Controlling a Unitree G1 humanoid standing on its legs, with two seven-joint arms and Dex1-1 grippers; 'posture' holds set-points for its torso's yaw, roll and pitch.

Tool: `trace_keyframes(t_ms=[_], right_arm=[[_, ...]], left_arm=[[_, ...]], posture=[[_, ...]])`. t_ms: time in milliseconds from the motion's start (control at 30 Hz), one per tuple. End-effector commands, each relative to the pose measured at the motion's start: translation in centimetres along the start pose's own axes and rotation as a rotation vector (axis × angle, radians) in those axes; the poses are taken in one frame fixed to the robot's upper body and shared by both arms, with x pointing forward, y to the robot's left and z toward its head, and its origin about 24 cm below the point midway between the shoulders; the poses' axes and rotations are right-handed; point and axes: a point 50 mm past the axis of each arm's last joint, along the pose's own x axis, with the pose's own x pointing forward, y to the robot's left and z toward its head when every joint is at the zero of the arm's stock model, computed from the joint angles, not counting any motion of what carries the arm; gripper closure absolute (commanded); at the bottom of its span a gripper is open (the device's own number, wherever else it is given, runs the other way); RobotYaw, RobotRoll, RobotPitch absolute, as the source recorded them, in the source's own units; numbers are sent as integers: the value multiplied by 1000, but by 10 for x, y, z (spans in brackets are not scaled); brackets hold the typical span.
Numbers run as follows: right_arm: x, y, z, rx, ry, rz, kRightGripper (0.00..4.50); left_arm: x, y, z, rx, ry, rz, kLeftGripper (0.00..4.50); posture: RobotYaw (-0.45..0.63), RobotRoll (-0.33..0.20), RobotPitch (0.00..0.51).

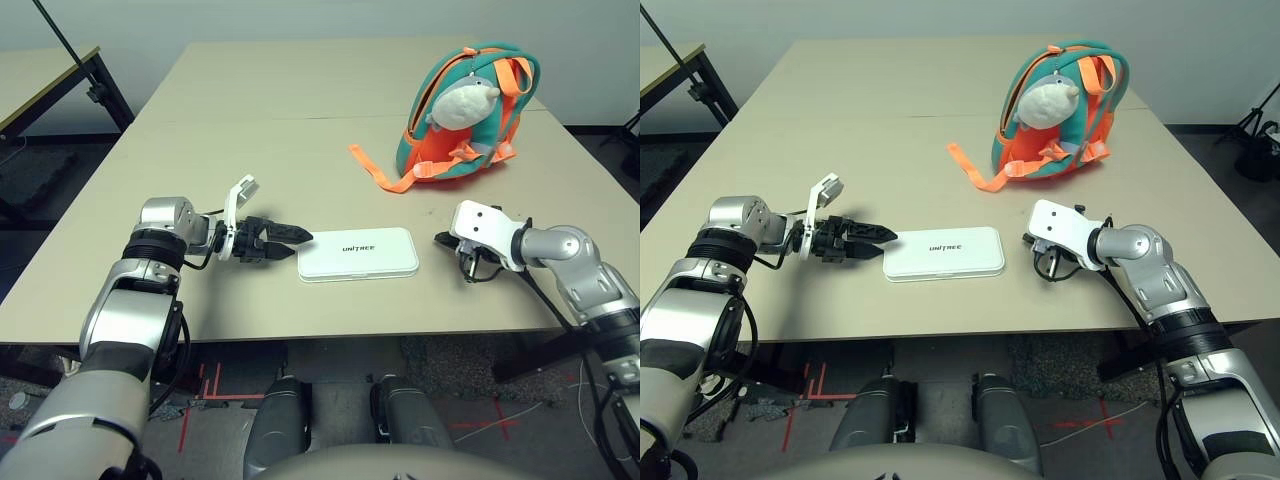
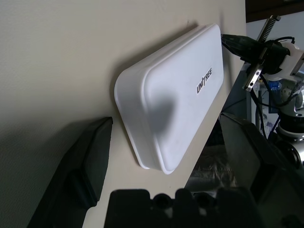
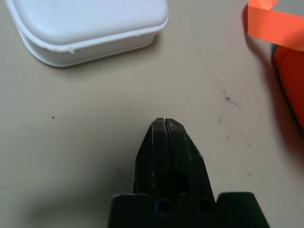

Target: Put the pencil case into the backpack and zip it.

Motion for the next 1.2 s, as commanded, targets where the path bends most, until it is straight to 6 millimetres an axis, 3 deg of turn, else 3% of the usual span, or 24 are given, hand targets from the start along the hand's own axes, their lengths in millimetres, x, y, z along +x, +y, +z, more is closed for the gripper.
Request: trace_keyframes(t_ms=[33, 833, 1200], right_arm=[[8, 8, 1, -15, -1, 52, 4489], [43, 20, 30, -78, -79, 147, 4489], [62, 33, 61, -100, -182, 209, 4489]], left_arm=[[7, 4, -5, -13, 45, 27, 0], [8, 6, -11, -30, 84, 11, 0], [10, 5, -12, -26, 106, 7, 0]], posture=[[-130, 0, 40], [-131, 0, 43], [-145, 0, 38]])
